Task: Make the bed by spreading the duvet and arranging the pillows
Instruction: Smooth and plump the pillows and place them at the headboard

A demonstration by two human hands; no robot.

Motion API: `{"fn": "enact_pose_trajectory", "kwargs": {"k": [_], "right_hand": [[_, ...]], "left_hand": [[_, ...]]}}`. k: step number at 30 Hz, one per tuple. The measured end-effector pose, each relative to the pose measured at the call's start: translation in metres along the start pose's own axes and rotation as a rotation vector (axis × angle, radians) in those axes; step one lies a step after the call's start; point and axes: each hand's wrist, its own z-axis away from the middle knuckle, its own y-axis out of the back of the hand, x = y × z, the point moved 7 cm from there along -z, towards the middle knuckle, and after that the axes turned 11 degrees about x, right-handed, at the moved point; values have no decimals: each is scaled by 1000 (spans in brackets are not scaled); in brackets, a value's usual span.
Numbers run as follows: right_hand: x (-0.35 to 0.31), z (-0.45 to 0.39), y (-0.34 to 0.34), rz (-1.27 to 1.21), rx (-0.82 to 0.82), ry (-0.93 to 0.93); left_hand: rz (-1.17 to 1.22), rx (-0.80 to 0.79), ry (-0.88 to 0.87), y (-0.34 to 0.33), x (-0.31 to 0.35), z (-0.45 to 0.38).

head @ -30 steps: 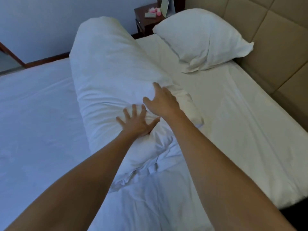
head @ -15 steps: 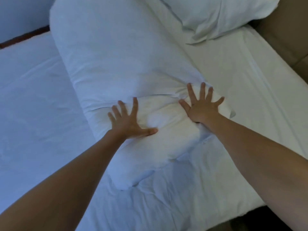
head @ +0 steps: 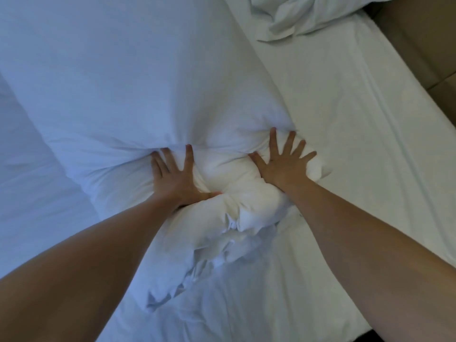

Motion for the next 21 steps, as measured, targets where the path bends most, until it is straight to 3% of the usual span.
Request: {"fn": "enact_pose_trajectory", "kwargs": {"k": [6, 10, 15, 18, 21], "right_hand": [[-7, -19, 2, 43, -70, 67], [-18, 1, 39, 10, -94, 94], [-74, 39, 132, -322, 311, 336], [-135, 46, 169, -363, 345, 562], [-207, 41, 201, -249, 347, 771]], "left_hand": [[-40, -78, 57, 6, 1, -9], [12, -96, 101, 37, -2, 14], [153, -168, 151, 91, -27, 45], [285, 107, 238, 134, -60, 49], [387, 392, 342, 172, -101, 43]]}}
